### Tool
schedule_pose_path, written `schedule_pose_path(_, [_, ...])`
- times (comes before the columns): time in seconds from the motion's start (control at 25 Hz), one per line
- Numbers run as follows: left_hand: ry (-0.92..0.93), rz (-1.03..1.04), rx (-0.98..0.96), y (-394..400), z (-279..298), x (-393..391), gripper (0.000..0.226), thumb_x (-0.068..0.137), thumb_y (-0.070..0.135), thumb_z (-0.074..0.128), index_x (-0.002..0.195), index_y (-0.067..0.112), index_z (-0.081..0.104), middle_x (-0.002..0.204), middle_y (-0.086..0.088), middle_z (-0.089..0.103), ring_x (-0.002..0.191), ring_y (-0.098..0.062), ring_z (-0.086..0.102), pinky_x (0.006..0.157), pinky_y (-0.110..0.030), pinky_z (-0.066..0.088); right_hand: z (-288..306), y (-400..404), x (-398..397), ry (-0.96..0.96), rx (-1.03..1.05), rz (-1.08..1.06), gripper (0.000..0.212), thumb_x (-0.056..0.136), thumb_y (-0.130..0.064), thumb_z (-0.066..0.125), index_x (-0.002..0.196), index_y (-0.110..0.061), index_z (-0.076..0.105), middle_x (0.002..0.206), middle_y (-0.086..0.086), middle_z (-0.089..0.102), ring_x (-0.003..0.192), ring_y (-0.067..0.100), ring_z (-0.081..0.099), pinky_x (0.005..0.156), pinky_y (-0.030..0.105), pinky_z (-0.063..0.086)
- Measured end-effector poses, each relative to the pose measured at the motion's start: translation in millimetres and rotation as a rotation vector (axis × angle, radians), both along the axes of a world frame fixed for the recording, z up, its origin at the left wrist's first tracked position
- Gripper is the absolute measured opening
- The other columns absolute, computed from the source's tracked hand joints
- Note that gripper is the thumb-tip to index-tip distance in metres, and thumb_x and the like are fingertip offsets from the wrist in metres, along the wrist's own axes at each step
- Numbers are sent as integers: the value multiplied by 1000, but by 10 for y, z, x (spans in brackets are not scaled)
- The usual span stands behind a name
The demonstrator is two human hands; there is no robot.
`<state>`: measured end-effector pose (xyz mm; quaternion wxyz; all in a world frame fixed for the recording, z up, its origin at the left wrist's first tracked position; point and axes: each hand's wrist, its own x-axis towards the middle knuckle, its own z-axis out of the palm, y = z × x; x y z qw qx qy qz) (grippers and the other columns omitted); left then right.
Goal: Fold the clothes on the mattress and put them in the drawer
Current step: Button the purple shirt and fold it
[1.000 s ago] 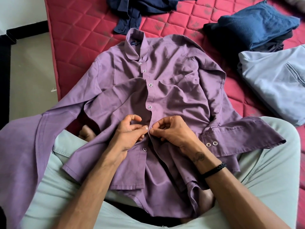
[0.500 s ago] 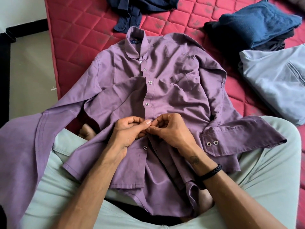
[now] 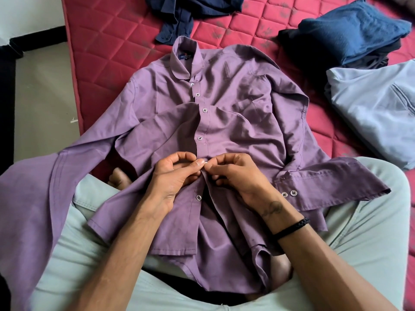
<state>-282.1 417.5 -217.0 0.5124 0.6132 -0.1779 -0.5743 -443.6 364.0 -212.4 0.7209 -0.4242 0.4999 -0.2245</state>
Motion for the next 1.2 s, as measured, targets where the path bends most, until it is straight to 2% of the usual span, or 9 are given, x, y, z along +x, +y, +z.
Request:
schedule_pose_path(0.2, [-72, -94, -178, -66, 52, 13, 25, 70, 22, 84, 86, 19, 66, 88, -11, 74, 75, -15, 66, 73, -21, 57, 59, -97, -38, -286, 309, 2, 7, 79, -7, 67, 85, -9, 69, 72, 0, 62, 61, 7, 53, 61, 17, 48])
schedule_pose_path(0.4, [-528, -317, -332, -103, 40, 182, 18, 84, 14, 84, 95, 17, 69, 86, 1, 77, 81, -10, 71, 80, -22, 56, 118, -156, -96, -347, 389, 74, 11, 84, -11, 62, 92, -5, 66, 71, 3, 60, 61, 10, 50, 59, 19, 47])
schedule_pose_path(0.48, [-733, -357, -270, -78, -26, 213, 19, 83, 13, 85, 94, 18, 70, 80, 3, 76, 72, -9, 69, 74, -27, 57, 116, -149, -94, -220, 292, 55, 5, 89, -9, 65, 92, -7, 67, 74, 5, 61, 63, 11, 50, 58, 20, 46])
schedule_pose_path(0.56, [-856, -300, -224, -51, -27, 199, 18, 82, 14, 83, 94, 20, 71, 77, 4, 74, 65, -13, 67, 70, -33, 59, 133, -86, -108, 56, -11, -3, 10, 93, -14, 73, 85, -9, 69, 72, 7, 62, 60, 12, 49, 52, 21, 42])
schedule_pose_path(0.68, [-974, -230, -267, 38, 146, 212, 11, 83, 21, 82, 89, 20, 73, 66, 6, 66, 52, -8, 55, 59, -19, 50, 249, 117, -120, 325, -417, 149, 31, 80, -39, 87, 77, -15, 69, 68, -1, 69, 56, 9, 56, 51, 24, 45])
schedule_pose_path(0.76, [-1024, -384, -272, 187, 207, 206, 13, 83, 31, 82, 82, 21, 75, 59, 6, 62, 50, -5, 51, 55, -15, 43, 255, 353, -83, 628, -542, 423, 41, 69, -55, 88, 79, -21, 66, 76, -6, 72, 68, 10, 67, 63, 29, 54])
schedule_pose_path(0.88, [-1245, -790, -133, 414, 115, 124, 19, 82, 48, 68, 90, 32, 75, 70, 9, 65, 69, -10, 64, 66, -30, 54, 203, 558, 2, 976, -583, 626, 47, 72, -66, 76, 92, -25, 63, 97, -2, 71, 95, 30, 69, 78, 38, 55])
schedule_pose_path(1.08, [-1205, -886, 17, 449, 7, 99, 16, 78, 37, 77, 93, 33, 72, 82, 12, 68, 82, -15, 67, 72, -36, 56, 198, 609, 84, 1055, -704, 722, 26, 92, -27, 60, 115, -15, 58, 121, 13, 64, 111, 42, 62, 76, 41, 41])
schedule_pose_path(1.2, [-1186, -788, -85, 453, 44, 75, 10, 81, 21, 76, 86, 27, 72, 69, 14, 61, 69, -5, 61, 68, -31, 52, 187, 588, 18, 965, -620, 650, 19, 93, -28, 56, 109, -18, 58, 119, 9, 65, 110, 39, 61, 77, 39, 43])
